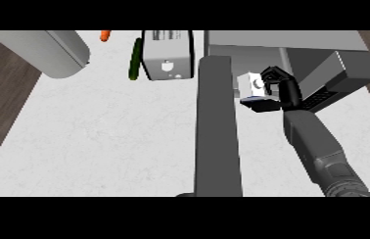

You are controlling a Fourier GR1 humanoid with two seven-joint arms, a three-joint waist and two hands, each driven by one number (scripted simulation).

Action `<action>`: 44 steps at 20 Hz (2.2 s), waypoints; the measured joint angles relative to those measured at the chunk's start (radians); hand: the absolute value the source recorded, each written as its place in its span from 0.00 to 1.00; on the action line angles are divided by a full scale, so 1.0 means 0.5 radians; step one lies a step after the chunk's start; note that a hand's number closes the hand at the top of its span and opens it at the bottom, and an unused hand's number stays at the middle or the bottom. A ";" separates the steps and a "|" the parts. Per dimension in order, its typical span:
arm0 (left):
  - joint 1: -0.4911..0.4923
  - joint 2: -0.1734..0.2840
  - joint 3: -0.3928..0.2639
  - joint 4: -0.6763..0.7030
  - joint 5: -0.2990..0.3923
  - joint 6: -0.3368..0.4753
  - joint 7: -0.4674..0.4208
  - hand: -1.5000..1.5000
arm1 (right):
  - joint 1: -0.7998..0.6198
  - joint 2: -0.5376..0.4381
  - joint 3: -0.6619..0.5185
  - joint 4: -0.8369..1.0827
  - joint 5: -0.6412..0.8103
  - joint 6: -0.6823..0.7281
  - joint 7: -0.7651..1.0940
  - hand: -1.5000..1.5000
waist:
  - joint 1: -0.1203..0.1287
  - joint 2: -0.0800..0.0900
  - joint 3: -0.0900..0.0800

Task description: Pick up the milk, place it into the microwave and close the microwave

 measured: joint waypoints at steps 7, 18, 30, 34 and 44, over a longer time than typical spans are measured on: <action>-0.084 0.023 -0.023 0.048 -0.009 -0.031 -0.012 0.00 | -0.157 -0.134 0.024 0.059 0.063 -0.140 0.136 1.00 | 0.061 0.030 0.002; -0.183 0.064 -0.069 0.089 -0.012 -0.023 0.004 0.00 | -0.291 -0.279 0.024 0.111 0.120 -0.487 0.301 1.00 | 0.154 0.090 0.009; -0.288 0.123 -0.086 0.156 -0.031 -0.026 0.008 0.00 | -0.351 -0.383 -0.008 0.141 0.115 -0.591 0.362 1.00 | 0.226 0.136 0.014; -0.320 0.137 -0.090 0.180 -0.050 -0.029 0.008 0.00 | -0.366 -0.411 -0.018 0.148 0.111 -0.592 0.373 1.00 | 0.237 0.146 0.015; -0.379 0.174 -0.074 0.208 -0.126 -0.044 -0.001 0.00 | -0.388 -0.466 -0.040 0.158 0.097 -0.588 0.381 1.00 | 0.276 0.167 0.018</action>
